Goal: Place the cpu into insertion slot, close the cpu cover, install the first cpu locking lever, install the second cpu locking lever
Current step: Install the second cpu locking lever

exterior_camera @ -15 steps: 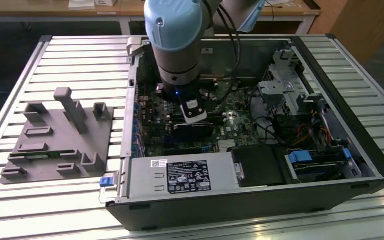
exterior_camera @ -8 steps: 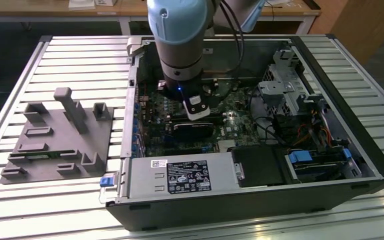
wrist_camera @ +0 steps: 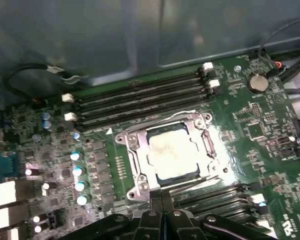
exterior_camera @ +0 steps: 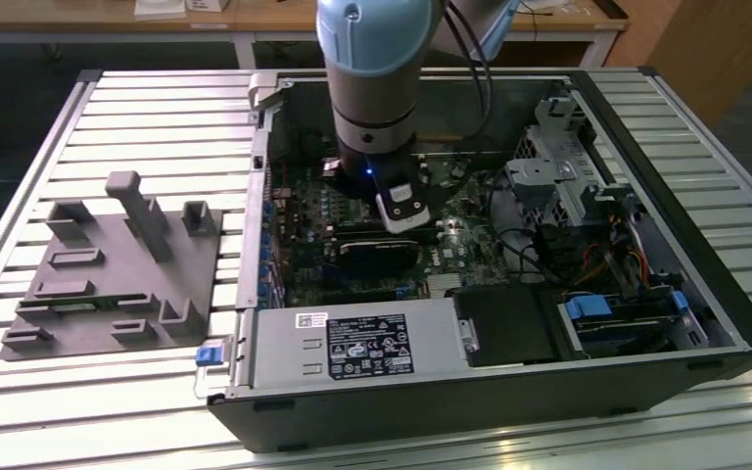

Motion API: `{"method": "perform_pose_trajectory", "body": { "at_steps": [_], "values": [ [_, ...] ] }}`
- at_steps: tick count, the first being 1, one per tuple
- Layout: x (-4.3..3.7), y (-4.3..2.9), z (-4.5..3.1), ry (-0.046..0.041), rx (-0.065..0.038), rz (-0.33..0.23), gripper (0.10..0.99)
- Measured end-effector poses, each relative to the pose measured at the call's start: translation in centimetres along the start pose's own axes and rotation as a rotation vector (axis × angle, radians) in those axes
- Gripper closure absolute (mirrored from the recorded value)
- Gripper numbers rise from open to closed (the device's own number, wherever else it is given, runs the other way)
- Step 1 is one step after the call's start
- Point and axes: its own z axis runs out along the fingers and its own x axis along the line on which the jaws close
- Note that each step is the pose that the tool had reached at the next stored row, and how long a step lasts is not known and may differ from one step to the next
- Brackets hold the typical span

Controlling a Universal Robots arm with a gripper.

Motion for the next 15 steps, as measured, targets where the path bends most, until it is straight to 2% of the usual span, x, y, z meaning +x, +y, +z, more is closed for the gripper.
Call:
{"method": "perform_pose_trajectory", "body": {
  "at_steps": [4, 10, 11, 15],
  "values": [
    [-0.08, 0.54, 0.15, -0.0019, 0.007, -0.001, 0.980],
    [0.22, 2.13, 0.59, -0.0045, 0.017, -0.001, 0.980],
    [0.25, 2.37, 0.66, -0.0057, 0.022, -0.002, 0.980],
    [0.05, 2.99, 0.86, -0.0136, 0.062, -0.005, 0.980]
  ]
}}
